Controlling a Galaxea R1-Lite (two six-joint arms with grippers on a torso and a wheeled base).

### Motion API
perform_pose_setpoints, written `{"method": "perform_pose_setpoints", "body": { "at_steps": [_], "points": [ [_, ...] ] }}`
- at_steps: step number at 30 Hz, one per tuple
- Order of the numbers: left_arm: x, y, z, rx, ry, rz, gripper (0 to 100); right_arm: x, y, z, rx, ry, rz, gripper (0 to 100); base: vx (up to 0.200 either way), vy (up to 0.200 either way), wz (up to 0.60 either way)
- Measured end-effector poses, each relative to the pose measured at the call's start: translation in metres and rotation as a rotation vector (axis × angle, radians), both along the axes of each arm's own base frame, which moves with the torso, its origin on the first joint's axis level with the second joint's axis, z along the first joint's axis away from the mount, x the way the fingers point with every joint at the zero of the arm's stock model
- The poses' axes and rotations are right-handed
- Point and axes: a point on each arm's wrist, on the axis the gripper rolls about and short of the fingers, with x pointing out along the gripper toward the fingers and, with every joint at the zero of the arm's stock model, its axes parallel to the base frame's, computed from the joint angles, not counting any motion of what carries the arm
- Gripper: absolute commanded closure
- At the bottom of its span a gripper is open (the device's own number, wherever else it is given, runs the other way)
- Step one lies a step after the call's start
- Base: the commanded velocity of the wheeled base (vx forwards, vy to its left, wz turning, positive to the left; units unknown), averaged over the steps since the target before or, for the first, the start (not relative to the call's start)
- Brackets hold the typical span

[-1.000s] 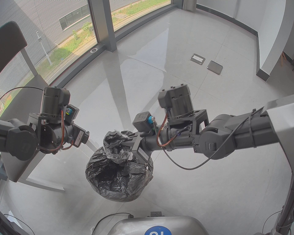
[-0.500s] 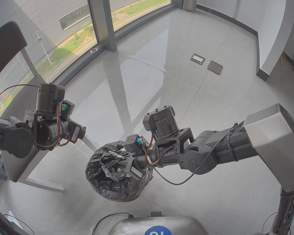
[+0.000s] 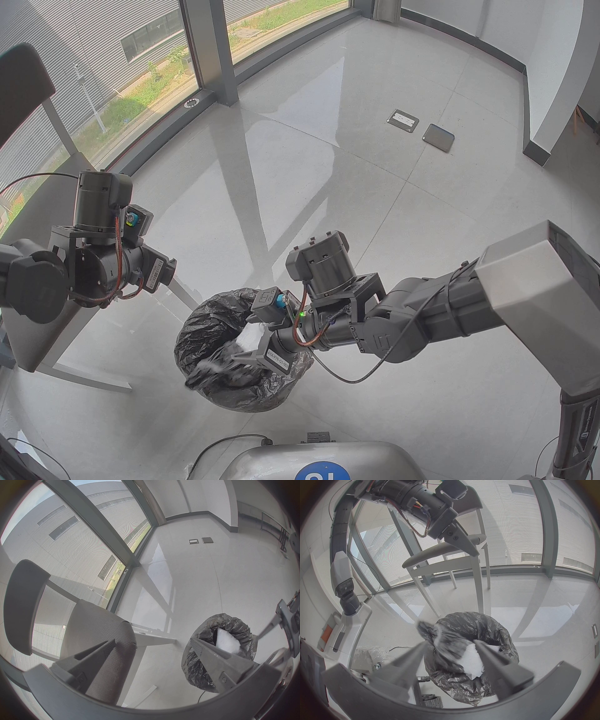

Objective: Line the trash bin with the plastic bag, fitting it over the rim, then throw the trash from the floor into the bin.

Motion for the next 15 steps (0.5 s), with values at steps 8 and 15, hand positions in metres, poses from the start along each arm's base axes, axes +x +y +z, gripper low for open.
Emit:
{"method": "perform_pose_setpoints", "body": {
  "at_steps": [8, 15],
  "points": [
    [-0.001, -0.001, -0.002, -0.011, 0.009, -0.025, 0, 0.007, -0.006, -0.002, -0.002, 0.004, -0.022, 0, 0.0, 0.0, 0.0],
    [0.0, -0.006, -0.003, -0.062, 0.006, -0.103, 0, 0.017, -0.019, 0.004, 0.008, 0.001, -0.06, 0, 0.0, 0.0, 0.0]
  ]
}}
